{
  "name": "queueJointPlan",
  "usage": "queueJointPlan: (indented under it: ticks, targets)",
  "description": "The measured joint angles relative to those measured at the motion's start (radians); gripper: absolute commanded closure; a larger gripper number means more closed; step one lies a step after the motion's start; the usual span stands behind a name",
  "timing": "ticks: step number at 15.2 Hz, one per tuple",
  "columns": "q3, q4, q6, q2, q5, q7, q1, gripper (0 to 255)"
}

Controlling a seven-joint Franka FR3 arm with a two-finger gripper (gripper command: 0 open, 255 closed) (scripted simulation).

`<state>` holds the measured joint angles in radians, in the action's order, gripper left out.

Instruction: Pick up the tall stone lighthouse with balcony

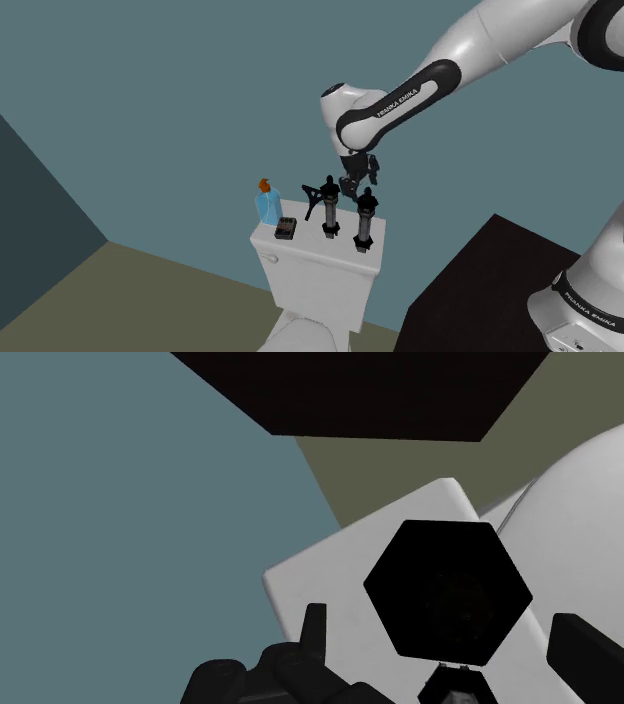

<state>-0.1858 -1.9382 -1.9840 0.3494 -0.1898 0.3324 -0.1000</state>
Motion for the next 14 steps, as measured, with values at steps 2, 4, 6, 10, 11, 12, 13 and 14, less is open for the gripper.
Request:
queueJointPlan:
  ticks: [2, 4, 6, 10, 11, 12, 13, 14]
  targets:
    - [0.004, 0.014, -0.015, 0.035, -0.011, 0.011, -0.005, 0]
    - [0.006, 0.014, -0.035, 0.056, -0.018, 0.017, -0.008, 0]
    - [0.008, 0.013, -0.055, 0.075, -0.023, 0.022, -0.009, 0]
    - [0.011, 0.013, -0.075, 0.097, -0.029, 0.027, -0.011, 255]
    - [0.012, 0.015, -0.076, 0.097, -0.03, 0.027, -0.01, 255]
    - [0.012, 0.016, -0.076, 0.098, -0.03, 0.027, -0.01, 255]
    - [0.012, 0.016, -0.076, 0.098, -0.03, 0.027, -0.01, 255]
    - [0.012, 0.016, -0.076, 0.098, -0.03, 0.027, -0.01, 255]
